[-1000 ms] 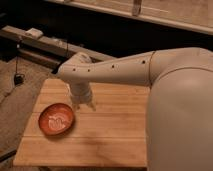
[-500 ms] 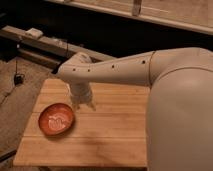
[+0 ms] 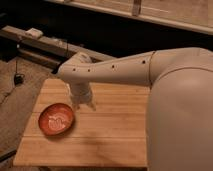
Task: Place the bottle in the ceramic bowl
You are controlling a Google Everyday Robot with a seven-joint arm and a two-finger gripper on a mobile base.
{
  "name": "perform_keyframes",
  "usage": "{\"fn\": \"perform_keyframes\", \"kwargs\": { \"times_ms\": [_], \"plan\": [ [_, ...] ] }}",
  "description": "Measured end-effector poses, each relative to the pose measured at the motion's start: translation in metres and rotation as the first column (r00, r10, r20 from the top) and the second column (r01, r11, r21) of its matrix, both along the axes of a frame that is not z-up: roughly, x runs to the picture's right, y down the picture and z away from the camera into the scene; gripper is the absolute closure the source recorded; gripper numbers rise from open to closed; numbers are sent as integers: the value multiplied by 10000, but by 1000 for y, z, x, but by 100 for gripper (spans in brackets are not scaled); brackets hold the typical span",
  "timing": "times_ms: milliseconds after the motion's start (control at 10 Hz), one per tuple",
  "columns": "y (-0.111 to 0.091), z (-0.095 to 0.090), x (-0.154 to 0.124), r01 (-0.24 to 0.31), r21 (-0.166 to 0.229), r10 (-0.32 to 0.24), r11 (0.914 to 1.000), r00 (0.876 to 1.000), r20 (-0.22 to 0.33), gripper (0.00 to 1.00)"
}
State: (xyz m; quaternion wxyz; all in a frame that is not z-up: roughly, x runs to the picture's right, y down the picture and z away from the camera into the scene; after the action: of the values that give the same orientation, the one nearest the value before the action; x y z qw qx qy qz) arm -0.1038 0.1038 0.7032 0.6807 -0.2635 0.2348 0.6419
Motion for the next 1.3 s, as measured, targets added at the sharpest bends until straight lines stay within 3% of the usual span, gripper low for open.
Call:
{"fn": "perform_keyframes", "kwargs": {
  "times_ms": [700, 1300],
  "plan": [
    [-2, -1, 1, -22, 55, 22, 10000, 10000, -26, 35],
    [-39, 1, 52, -891, 591, 935, 9943, 9926, -775, 35]
  ]
}}
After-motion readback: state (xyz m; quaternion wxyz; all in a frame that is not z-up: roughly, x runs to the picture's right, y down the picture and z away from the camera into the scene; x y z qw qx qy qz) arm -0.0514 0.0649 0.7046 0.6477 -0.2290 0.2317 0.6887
